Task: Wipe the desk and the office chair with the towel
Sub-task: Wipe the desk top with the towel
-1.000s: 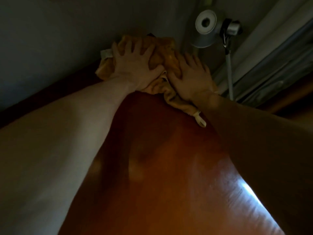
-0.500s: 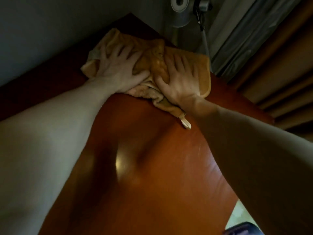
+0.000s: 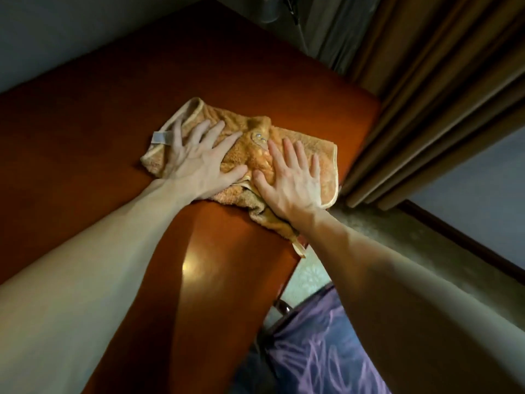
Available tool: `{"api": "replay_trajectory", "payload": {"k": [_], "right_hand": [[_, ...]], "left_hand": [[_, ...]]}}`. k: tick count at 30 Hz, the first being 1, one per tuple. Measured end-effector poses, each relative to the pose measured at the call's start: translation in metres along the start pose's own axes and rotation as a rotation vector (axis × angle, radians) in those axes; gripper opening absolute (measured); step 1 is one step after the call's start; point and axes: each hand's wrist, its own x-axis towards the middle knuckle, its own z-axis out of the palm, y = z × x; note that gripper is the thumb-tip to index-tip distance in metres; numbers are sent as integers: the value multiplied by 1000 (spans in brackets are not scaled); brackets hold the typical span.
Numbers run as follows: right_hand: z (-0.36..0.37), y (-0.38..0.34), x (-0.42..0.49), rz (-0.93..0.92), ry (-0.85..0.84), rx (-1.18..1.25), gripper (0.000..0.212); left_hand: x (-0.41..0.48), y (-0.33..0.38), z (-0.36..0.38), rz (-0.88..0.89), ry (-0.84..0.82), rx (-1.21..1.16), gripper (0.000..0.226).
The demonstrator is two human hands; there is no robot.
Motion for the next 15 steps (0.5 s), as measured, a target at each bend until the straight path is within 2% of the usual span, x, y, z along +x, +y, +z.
{"api": "replay_trajectory", "payload": {"k": [7, 15], "right_hand": [[19, -57, -149, 10, -12, 1, 78], [36, -124, -238, -19, -29, 1, 80]], "left_hand": [[-178, 1, -8, -1, -5, -2, 90], [-296, -29, -11, -18, 23, 9, 85]]}}
